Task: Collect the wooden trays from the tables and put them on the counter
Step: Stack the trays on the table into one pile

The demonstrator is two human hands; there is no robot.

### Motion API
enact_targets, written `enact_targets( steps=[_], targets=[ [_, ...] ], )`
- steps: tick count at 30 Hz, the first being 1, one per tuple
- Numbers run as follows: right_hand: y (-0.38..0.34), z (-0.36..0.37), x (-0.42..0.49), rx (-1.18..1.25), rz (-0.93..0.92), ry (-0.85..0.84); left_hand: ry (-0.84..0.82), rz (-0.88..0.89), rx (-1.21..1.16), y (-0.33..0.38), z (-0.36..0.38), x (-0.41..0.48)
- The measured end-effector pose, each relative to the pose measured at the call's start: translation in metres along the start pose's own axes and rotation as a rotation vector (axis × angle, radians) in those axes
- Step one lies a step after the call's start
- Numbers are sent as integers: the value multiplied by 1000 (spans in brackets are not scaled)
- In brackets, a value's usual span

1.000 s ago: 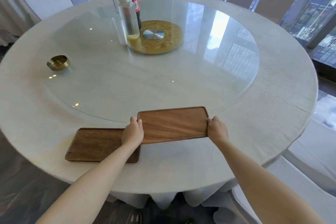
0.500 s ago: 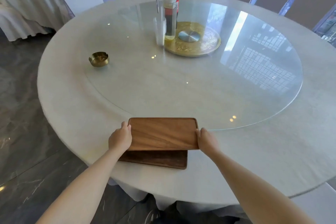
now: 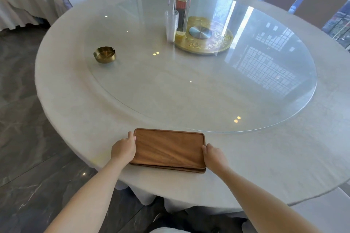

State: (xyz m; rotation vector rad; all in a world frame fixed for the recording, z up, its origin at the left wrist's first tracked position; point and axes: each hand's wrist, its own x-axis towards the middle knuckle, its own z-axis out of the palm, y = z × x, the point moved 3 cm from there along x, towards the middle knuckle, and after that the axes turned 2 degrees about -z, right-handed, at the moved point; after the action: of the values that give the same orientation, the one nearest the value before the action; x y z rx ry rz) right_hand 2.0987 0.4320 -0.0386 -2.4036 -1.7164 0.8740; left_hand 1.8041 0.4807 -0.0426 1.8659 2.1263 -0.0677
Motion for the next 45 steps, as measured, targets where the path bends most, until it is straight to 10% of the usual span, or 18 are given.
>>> enact_targets(
  steps=[13,26,45],
  targets=[
    [4,-1,-12,-11,22,-38,-82,45,11,1,4,2],
    [-4,6,-13,409,263,-73,-370,-198,-479,-12,12,11],
    [9,13,-21,679,334,0,-267,-40,-348,13,3,27]
  ],
)
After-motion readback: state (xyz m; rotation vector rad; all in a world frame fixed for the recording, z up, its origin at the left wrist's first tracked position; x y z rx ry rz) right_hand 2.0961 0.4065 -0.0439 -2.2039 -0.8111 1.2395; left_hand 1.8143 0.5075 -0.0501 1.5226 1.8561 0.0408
